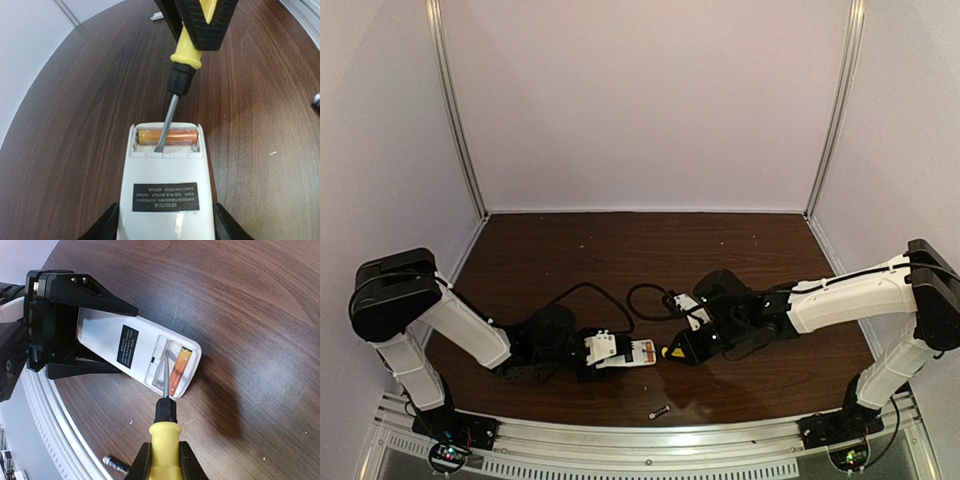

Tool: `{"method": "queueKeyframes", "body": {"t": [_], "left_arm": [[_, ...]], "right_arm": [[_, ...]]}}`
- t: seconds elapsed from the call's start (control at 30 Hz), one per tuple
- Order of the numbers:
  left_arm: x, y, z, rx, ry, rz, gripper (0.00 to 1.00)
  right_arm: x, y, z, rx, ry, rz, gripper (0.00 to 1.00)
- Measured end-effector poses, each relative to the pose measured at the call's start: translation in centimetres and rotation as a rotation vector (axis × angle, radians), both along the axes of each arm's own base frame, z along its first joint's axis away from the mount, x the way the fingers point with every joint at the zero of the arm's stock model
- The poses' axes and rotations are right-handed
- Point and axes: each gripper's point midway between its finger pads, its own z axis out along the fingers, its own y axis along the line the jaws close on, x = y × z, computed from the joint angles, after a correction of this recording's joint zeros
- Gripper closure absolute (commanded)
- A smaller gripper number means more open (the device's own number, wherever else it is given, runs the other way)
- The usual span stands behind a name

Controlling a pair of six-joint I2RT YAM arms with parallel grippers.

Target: Unload the batteries from the remote control

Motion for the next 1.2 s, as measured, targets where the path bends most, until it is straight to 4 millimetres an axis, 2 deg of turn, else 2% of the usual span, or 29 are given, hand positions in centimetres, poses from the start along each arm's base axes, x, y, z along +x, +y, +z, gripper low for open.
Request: {"method": "queueKeyframes", "body": {"t": [1.03, 1.2], "left_arm": [[-0.12, -0.09, 0.06, -0.003, 0.000, -0.007, 1.00], [-0.54, -0.36, 0.18, -0.010, 0.000, -0.026, 1.00]], "right_arm": [[-0.08, -0.08, 0.38, -0.016, 0.012, -0.002, 1.00], [-0.67, -0.44, 0.69, -0.032, 0.020, 0.004, 1.00]]}}
